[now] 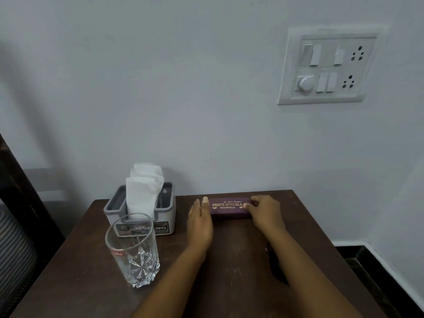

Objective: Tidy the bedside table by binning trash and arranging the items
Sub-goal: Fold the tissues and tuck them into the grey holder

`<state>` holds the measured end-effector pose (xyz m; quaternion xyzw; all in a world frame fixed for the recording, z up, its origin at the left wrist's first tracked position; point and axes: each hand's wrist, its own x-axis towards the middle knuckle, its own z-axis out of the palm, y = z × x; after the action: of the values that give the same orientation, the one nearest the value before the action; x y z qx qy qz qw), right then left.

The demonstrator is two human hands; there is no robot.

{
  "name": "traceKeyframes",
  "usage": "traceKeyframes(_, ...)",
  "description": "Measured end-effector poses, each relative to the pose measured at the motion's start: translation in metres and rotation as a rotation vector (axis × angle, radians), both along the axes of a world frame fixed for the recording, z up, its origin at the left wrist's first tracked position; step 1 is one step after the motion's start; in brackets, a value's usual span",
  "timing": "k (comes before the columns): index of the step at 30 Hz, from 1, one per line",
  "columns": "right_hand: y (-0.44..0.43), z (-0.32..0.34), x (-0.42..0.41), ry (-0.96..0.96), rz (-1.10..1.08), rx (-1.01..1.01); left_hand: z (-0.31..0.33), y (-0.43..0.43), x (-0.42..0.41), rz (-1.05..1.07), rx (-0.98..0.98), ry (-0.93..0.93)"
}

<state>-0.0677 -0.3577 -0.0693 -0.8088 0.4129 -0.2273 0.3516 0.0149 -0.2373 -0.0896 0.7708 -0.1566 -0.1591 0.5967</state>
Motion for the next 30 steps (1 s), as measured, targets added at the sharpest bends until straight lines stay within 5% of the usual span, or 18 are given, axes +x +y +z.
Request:
traceKeyframes(6, 0.017, -0.008, -0.087, -0.183, -0.178, -0.143, 0.0, 0.023, -0.066, -0.175, -0.093, -0.211)
traceKeyframes(11, 0.045, -0.044, -0.127, -0.22, -0.16, -0.101, -0.022, 0.02, -0.12, -0.448, 0.086, -0.343)
traceKeyframes(22, 0.099, -0.058, -0.054, -0.194, -0.026, -0.182, -0.021, 0.064, -0.089, -0.341, 0.268, -0.415)
traceKeyframes(30, 0.101, -0.056, -0.05, -0.224, 0.021, -0.162, -0.028, 0.074, -0.09, -0.256, 0.11, -0.412)
